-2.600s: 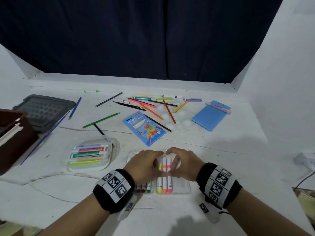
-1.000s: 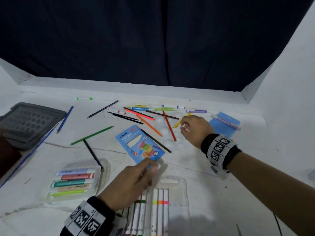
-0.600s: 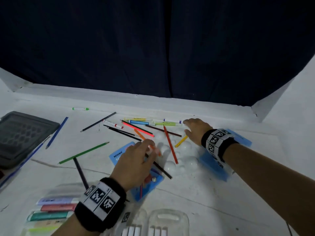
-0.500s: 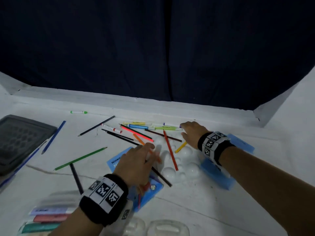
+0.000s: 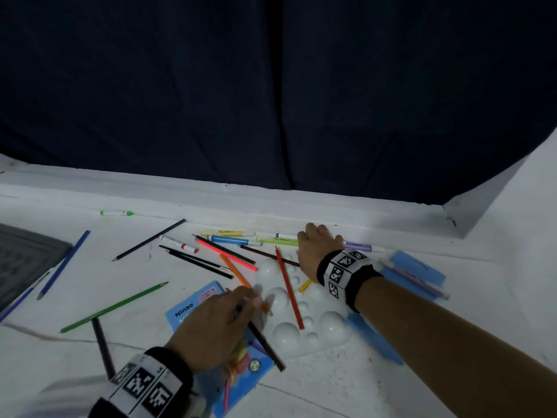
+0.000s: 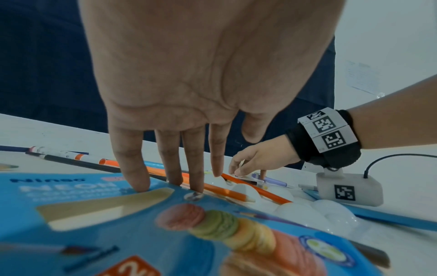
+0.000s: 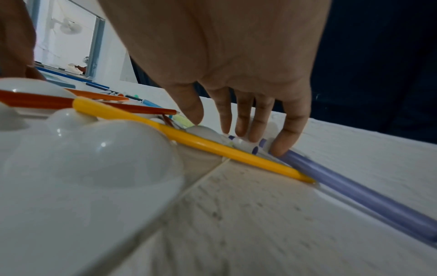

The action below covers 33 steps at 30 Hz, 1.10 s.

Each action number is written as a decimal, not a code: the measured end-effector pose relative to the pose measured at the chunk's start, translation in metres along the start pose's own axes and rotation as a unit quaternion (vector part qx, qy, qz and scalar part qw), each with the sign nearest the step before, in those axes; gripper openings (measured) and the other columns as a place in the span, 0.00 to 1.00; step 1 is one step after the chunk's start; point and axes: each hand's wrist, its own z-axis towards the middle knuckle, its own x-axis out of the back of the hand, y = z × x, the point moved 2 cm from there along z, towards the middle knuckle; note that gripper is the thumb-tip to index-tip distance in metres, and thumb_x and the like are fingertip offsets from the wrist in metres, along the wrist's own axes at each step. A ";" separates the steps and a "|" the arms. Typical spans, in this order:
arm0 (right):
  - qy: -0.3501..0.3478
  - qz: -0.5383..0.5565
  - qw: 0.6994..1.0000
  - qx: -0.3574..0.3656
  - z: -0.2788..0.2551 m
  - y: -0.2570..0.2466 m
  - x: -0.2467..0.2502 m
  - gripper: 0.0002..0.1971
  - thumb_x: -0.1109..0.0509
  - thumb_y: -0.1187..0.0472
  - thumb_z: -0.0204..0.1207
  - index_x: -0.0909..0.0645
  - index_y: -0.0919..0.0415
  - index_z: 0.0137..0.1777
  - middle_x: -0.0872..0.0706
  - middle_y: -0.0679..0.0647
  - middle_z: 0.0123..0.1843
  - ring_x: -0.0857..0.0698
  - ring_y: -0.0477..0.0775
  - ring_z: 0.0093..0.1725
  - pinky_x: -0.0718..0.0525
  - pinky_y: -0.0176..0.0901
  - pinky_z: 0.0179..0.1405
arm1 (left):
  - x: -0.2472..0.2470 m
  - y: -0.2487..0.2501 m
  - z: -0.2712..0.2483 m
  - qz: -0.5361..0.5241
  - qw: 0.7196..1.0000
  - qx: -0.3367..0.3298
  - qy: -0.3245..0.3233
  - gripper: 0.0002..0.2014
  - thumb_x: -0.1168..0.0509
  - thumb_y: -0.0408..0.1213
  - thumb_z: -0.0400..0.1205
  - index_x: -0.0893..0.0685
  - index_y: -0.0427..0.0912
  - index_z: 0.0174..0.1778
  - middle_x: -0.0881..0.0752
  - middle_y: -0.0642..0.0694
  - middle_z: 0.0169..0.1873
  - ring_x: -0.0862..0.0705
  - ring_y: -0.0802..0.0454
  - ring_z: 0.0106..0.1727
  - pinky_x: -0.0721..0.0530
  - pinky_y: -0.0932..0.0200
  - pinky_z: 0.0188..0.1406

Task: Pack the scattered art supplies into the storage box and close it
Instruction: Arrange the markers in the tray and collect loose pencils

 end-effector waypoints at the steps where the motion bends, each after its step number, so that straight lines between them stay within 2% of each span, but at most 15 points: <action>1: 0.001 0.008 1.000 0.001 0.000 0.001 0.001 0.15 0.41 0.60 0.81 0.29 0.60 0.67 0.31 0.57 0.66 0.30 0.61 0.68 0.27 0.65 0.64 | -0.002 -0.003 0.001 -0.005 1.000 0.003 -0.002 0.15 0.51 0.57 0.89 0.22 0.61 0.63 0.13 0.58 0.49 0.16 0.64 0.49 0.17 0.66 0.50; 4: 0.000 0.001 1.000 0.007 0.000 0.002 0.005 0.19 0.39 0.67 0.76 0.30 0.60 0.67 0.28 0.57 0.65 0.28 0.61 0.66 0.24 0.63 0.62 | -0.008 -0.008 0.001 -0.002 1.000 0.008 -0.004 0.14 0.51 0.58 0.89 0.23 0.63 0.63 0.15 0.58 0.53 0.16 0.61 0.53 0.15 0.56 0.57; 7: -0.005 -0.018 1.000 0.002 -0.001 0.006 0.005 0.20 0.38 0.68 0.75 0.29 0.60 0.68 0.28 0.59 0.65 0.28 0.63 0.66 0.23 0.63 0.63 | -0.009 -0.005 -0.001 0.001 1.000 0.001 0.001 0.15 0.51 0.57 0.90 0.22 0.60 0.61 0.15 0.55 0.53 0.17 0.60 0.53 0.16 0.54 0.58; 11: -0.024 -0.023 0.999 -0.010 -0.003 0.012 0.003 0.18 0.39 0.65 0.78 0.26 0.60 0.68 0.29 0.59 0.64 0.28 0.62 0.66 0.21 0.59 0.61 | -0.008 -0.002 -0.010 -0.004 1.000 -0.004 0.006 0.15 0.50 0.56 0.90 0.21 0.59 0.65 0.16 0.57 0.56 0.17 0.59 0.55 0.17 0.56 0.60; 14: -0.026 -0.014 1.000 -0.008 -0.006 0.016 0.006 0.17 0.39 0.63 0.79 0.26 0.59 0.68 0.26 0.59 0.63 0.24 0.62 0.64 0.21 0.55 0.60 | -0.007 0.000 -0.015 -0.015 1.000 -0.016 0.020 0.13 0.47 0.52 0.90 0.20 0.57 0.62 0.16 0.55 0.54 0.16 0.60 0.53 0.17 0.59 0.57; 18: -0.018 0.015 1.000 0.000 -0.010 0.018 0.012 0.15 0.39 0.63 0.80 0.26 0.62 0.66 0.23 0.61 0.63 0.20 0.63 0.61 0.19 0.51 0.60 | -0.004 0.000 -0.016 -0.028 0.998 -0.028 0.047 0.09 0.45 0.49 0.90 0.19 0.56 0.58 0.15 0.54 0.52 0.17 0.60 0.52 0.16 0.56 0.56; 21: -0.005 0.042 0.999 -0.015 -0.015 0.015 0.018 0.14 0.41 0.65 0.79 0.26 0.63 0.64 0.23 0.62 0.62 0.19 0.62 0.58 0.21 0.47 0.53 | -0.001 0.005 -0.020 -0.040 0.996 -0.043 0.065 0.10 0.43 0.49 0.89 0.18 0.54 0.56 0.14 0.54 0.50 0.17 0.59 0.52 0.17 0.53 0.56; 23: 0.013 0.071 0.997 -0.026 -0.021 0.012 0.023 0.14 0.40 0.65 0.78 0.26 0.63 0.63 0.22 0.61 0.60 0.20 0.61 0.54 0.22 0.46 0.48 | 0.006 0.012 -0.027 -0.049 0.993 -0.064 0.088 0.09 0.41 0.47 0.89 0.16 0.53 0.55 0.14 0.54 0.47 0.17 0.59 0.50 0.17 0.54 0.52; 25: 0.040 0.117 0.992 -0.034 -0.029 0.007 0.029 0.14 0.39 0.64 0.78 0.26 0.61 0.63 0.22 0.60 0.58 0.20 0.59 0.53 0.20 0.46 0.49 | 0.017 0.019 -0.038 -0.058 0.987 -0.086 0.123 0.05 0.38 0.45 0.88 0.16 0.54 0.52 0.14 0.56 0.42 0.15 0.59 0.45 0.17 0.59 0.45; 27: 0.072 0.177 0.981 -0.031 -0.040 0.001 0.035 0.12 0.37 0.62 0.78 0.23 0.59 0.61 0.20 0.58 0.56 0.19 0.58 0.52 0.19 0.46 0.49 | 0.031 0.024 -0.051 -0.067 0.982 -0.097 0.145 0.04 0.35 0.44 0.86 0.18 0.56 0.47 0.14 0.57 0.34 0.16 0.59 0.37 0.22 0.66 0.36; 29: 0.107 0.268 0.957 -0.028 -0.056 -0.007 0.042 0.08 0.31 0.61 0.76 0.16 0.57 0.53 0.15 0.55 0.50 0.18 0.53 0.46 0.21 0.39 0.42 | 0.046 0.026 -0.064 -0.054 0.981 -0.109 0.153 0.05 0.34 0.42 0.85 0.20 0.57 0.45 0.17 0.58 0.29 0.17 0.59 0.32 0.25 0.67 0.31; 31: 0.138 0.372 0.917 -0.029 -0.077 -0.016 0.049 0.03 0.24 0.62 0.70 0.12 0.56 0.43 0.12 0.51 0.42 0.16 0.48 0.42 0.23 0.32 0.36 | 0.063 0.024 -0.075 0.001 0.981 -0.126 0.150 0.05 0.32 0.43 0.84 0.21 0.59 0.47 0.18 0.58 0.33 0.17 0.60 0.37 0.22 0.63 0.35; 33: 0.145 0.451 0.881 -0.013 -0.100 -0.028 0.052 0.05 0.19 0.64 0.66 0.11 0.54 0.38 0.11 0.46 0.38 0.14 0.46 0.40 0.18 0.34 0.40 | 0.083 0.016 -0.080 0.068 0.981 -0.128 0.130 0.05 0.33 0.48 0.83 0.21 0.60 0.53 0.18 0.59 0.41 0.18 0.60 0.44 0.19 0.58 0.41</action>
